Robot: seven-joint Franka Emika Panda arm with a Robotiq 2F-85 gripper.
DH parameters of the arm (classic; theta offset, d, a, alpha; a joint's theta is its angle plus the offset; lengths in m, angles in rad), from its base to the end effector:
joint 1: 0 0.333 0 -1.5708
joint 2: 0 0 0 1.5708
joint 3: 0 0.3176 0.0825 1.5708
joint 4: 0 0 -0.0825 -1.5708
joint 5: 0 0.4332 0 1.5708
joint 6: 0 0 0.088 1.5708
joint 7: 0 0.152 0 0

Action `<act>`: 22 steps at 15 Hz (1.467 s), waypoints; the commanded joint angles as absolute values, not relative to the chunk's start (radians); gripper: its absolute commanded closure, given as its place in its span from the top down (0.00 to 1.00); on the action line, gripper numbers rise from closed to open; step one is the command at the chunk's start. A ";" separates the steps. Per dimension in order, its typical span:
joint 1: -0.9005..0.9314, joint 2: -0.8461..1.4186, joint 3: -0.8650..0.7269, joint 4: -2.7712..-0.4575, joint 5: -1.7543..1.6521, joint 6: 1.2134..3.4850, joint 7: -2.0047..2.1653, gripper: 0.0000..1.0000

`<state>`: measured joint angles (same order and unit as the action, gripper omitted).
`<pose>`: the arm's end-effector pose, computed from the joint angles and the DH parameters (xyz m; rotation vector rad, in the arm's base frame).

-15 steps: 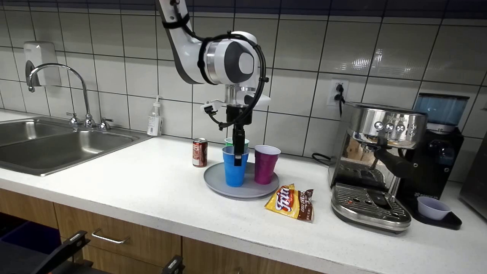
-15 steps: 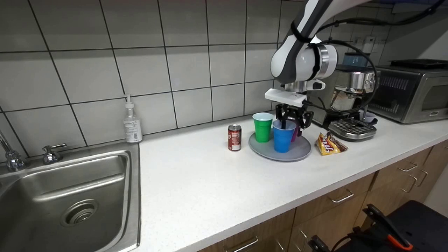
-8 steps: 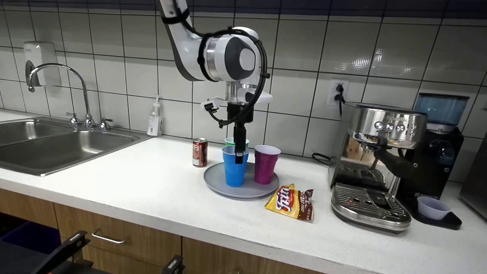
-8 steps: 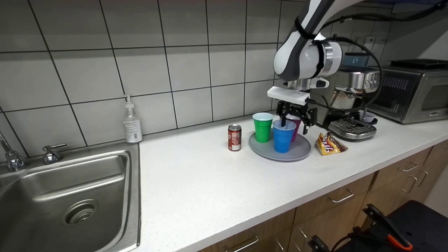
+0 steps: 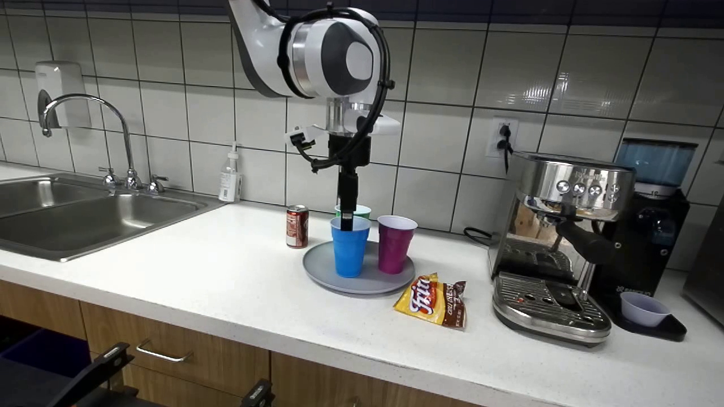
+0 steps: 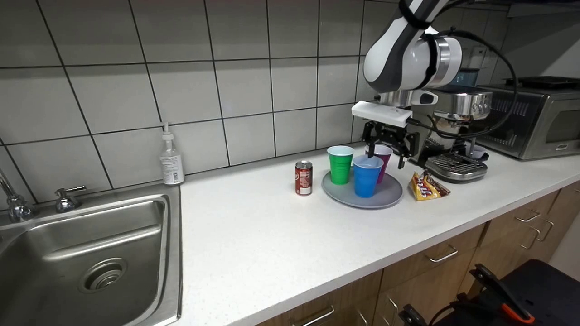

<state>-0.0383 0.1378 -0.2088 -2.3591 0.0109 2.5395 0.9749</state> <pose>0.5292 -0.1364 0.1931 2.5632 -1.8073 0.0793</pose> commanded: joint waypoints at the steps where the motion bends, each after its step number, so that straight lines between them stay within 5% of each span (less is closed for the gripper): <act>1: -0.042 -0.006 -0.189 -2.465 -0.035 2.529 0.990 1.00; 13: -0.049 -0.252 -0.030 -2.647 -0.065 2.496 0.935 1.00; 22: -0.070 -0.179 -0.028 -2.609 -0.037 2.528 0.949 1.00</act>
